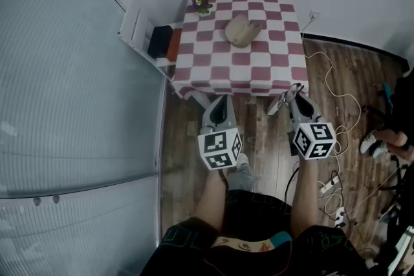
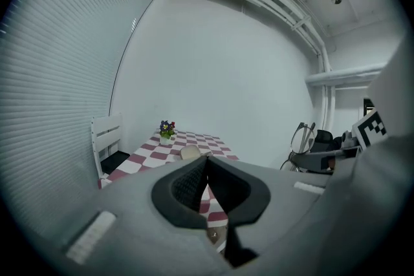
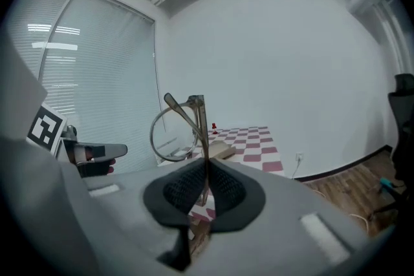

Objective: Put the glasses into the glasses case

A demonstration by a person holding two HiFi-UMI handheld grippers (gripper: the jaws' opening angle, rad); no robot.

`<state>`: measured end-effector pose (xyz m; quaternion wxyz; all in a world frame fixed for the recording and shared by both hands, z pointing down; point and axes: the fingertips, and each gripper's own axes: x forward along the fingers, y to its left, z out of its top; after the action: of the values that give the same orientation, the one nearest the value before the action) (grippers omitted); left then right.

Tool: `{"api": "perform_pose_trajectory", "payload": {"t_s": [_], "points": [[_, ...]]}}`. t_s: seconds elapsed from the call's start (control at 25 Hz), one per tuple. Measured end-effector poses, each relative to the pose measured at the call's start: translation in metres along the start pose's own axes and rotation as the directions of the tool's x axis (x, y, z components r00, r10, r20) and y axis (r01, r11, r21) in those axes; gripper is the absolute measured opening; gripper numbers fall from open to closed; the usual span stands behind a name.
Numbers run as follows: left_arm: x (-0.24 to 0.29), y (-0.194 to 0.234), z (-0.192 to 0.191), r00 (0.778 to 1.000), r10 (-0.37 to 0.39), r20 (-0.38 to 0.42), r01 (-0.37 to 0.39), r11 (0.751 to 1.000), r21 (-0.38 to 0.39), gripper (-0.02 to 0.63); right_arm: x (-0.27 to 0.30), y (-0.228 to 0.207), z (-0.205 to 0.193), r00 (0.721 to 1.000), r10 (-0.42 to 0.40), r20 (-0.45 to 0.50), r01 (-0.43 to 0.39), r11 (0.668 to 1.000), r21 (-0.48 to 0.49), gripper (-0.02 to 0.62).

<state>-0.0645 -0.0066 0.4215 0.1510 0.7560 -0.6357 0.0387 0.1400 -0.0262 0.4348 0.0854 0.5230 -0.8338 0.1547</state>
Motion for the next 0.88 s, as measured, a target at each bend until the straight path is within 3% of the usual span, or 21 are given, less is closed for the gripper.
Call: {"api": "perform_pose_trajectory", "payload": {"t_s": [0.56,0.88], "points": [[0.049,0.061,0.032,0.995,0.069,0.073,-0.063,0.995,-0.076,0.009,0.079,0.024,0.06,0.997,0.082,0.009,-0.08,0.991,-0.111,0.017],[0.059,0.081,0.037,0.992,0.087,0.09,-0.076,0.99,-0.119,0.009,0.103,0.041,0.069,0.995,0.103,-0.012,-0.104,0.981,-0.164,0.017]]}}
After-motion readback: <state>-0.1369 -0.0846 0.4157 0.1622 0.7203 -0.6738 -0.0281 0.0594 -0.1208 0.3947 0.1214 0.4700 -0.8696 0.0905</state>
